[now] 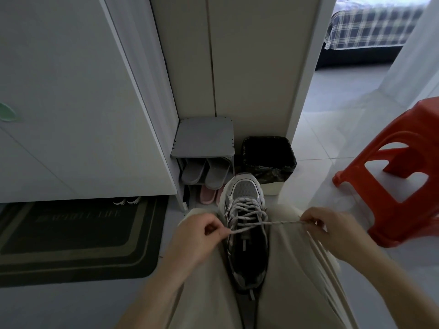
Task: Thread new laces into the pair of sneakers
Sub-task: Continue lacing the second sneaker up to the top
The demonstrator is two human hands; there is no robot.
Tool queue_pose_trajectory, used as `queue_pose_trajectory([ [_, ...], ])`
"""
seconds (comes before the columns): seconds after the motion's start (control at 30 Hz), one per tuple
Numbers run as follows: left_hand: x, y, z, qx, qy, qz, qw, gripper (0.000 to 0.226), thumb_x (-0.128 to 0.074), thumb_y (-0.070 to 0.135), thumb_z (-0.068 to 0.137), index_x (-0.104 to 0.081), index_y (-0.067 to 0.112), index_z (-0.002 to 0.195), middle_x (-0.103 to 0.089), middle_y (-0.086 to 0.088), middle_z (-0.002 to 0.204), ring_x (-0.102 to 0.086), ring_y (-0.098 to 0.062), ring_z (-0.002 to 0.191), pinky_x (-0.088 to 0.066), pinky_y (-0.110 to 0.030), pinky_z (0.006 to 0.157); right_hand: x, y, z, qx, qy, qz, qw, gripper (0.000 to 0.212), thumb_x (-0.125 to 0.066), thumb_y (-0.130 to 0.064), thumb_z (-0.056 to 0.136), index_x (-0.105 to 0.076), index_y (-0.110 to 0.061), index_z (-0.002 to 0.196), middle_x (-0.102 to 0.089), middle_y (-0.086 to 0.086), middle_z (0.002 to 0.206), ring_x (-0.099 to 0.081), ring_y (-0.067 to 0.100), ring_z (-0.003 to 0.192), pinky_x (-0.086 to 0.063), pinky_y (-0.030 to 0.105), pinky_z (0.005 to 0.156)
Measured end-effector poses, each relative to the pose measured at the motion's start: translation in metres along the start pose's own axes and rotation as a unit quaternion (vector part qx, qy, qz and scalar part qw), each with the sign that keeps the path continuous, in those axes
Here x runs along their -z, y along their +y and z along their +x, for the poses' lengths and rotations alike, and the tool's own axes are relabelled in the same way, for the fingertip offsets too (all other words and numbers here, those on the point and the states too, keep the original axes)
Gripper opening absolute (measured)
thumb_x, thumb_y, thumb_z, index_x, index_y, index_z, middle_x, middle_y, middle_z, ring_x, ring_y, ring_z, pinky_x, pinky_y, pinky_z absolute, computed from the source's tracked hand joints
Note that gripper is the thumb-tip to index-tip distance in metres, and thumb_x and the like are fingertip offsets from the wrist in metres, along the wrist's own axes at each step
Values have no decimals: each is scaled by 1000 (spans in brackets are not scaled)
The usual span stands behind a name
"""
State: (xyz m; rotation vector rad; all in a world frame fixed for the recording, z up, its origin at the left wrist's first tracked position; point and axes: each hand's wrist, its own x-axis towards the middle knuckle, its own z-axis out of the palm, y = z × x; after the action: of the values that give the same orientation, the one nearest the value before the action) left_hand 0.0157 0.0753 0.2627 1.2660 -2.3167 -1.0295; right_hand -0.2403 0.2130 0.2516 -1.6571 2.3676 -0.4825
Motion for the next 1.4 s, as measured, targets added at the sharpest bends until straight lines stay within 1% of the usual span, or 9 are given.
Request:
queue_pose_trajectory([
  [0.1,7,2,9,-7,46,-45,998,13,-70,29,83,-63,27,72,-61,9,65,-54,0,60,-42,-13,57,7,-2,0,-38,16,29,999,8,-66,-40,83,-67,-35,90,-64,-17,70,-60,3,67,-53,30,68],
  [0.27,-3,1,10,3,22,107,994,13,-65,40,85,-54,35,79,-51,19,90,-52,0,84,-41,-16,76,20,-20,-3,-49,24,202,978,17,-70,-29,81,-58,-38,88,-66,-11,57,-54,4,44,-42,13,48],
  [0.47,-23,56,-12,-100,5,-46,994,14,-63,38,87,-63,25,94,-61,16,88,-55,1,85,-45,-12,73,22,-56,2,-28,37,395,917,14,-66,-1,83,-68,-14,85,-68,6,62,-59,13,48,-47,17,53],
  [0.6,-39,72,-8,-102,-68,-112,986,6,-60,36,88,-55,36,91,-64,16,93,-60,-2,86,-48,-21,79,22,-77,9,-15,27,458,888,18,-64,3,82,-72,-12,86,-72,5,71,-65,8,61,-47,13,57],
  [0.73,-34,68,0,-54,-84,-176,979,12,-57,27,92,-59,27,80,-72,4,83,-62,-4,65,-51,-27,65,30,-76,14,-45,51,544,836,19,-58,8,84,-69,-5,92,-72,9,77,-65,11,61,-47,15,55],
  [0.9,-14,53,-1,-36,-106,-94,989,14,-54,22,95,-62,33,90,-69,13,74,-65,-4,78,-52,-26,81,21,-53,16,-79,85,461,880,24,-58,8,85,-69,-13,91,-73,7,75,-67,11,63,-47,14,54],
  [1.1,-5,42,-5,-24,-60,6,998,22,-60,42,88,-68,23,80,-64,11,60,-53,3,49,-46,-21,57,6,-38,11,-102,104,270,952,18,-66,-10,85,-71,-26,93,-65,-3,82,-58,1,63,-44,15,61],
  [1.2,-8,46,-5,-16,-55,17,998,24,-60,46,87,-67,24,83,-67,8,67,-58,0,58,-52,-25,63,5,-46,5,0,188,140,972,14,-68,-25,83,-73,-27,96,-54,-9,95,-54,2,77,-43,19,69],
  [1.4,-13,60,-4,-56,-36,29,997,19,-56,38,92,-68,23,89,-67,13,73,-56,0,66,-50,-21,69,-9,-70,-3,162,40,128,978,29,-48,-44,85,-65,-35,107,-61,-32,91,-56,-11,85,-41,8,75],
])
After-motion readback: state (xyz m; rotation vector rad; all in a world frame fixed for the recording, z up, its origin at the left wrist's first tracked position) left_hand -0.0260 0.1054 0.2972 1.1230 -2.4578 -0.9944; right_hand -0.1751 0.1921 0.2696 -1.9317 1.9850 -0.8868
